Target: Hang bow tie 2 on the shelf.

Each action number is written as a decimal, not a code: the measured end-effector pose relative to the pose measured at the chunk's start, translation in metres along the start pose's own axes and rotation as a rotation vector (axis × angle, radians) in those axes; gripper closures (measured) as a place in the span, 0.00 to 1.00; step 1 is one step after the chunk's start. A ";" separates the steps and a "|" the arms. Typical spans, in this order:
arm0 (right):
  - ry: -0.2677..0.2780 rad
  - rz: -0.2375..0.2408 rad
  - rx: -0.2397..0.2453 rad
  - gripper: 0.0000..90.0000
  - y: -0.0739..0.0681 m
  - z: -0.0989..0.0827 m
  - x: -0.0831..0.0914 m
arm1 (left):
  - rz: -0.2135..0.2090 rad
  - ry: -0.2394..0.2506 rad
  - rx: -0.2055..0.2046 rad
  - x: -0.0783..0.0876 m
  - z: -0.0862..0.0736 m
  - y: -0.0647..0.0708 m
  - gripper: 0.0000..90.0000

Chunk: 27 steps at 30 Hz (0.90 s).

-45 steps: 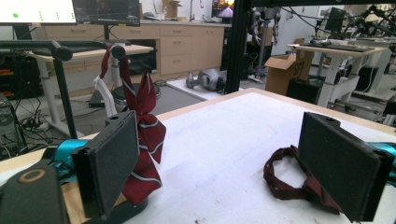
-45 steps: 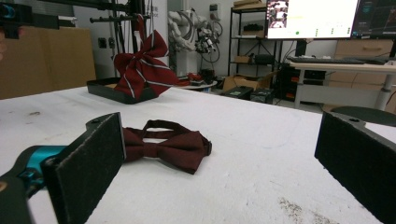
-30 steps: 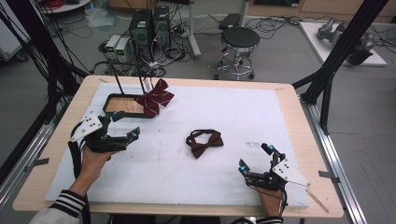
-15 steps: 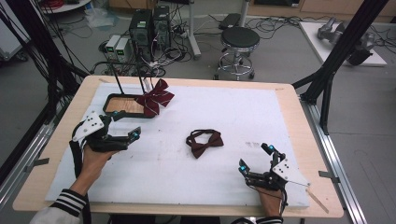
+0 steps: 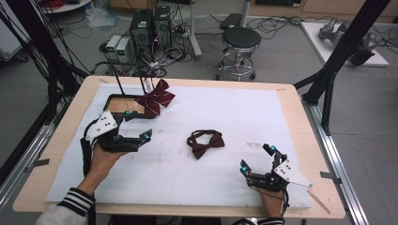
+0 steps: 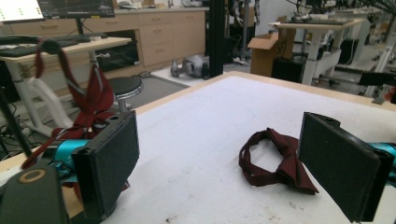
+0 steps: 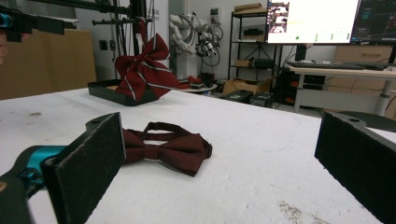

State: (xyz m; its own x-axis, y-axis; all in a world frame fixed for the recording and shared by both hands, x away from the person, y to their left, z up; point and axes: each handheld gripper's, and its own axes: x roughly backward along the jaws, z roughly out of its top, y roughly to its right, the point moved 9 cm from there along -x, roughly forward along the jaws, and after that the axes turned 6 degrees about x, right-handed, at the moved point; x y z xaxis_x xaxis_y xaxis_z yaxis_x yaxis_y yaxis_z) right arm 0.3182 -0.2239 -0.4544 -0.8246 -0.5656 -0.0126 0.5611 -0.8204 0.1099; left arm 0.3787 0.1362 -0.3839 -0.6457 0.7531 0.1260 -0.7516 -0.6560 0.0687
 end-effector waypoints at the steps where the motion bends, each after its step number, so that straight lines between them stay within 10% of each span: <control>1: 0.003 0.000 -0.001 0.01 0.000 0.000 0.000 | -0.003 -0.008 -0.004 -0.003 0.000 0.002 0.15; 27: 0.012 -0.002 -0.011 0.01 0.001 0.001 0.001 | -0.127 -0.247 -0.078 -0.079 -0.019 0.063 0.15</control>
State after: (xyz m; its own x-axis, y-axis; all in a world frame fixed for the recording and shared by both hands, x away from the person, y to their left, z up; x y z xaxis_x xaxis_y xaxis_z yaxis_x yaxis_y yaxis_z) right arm 0.3181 -0.2253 -0.4536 -0.8250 -0.5645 -0.0252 0.5598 -0.8226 0.0992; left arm 0.3800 0.0361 -0.4082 -0.5009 0.7877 0.3588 -0.8386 -0.5442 0.0240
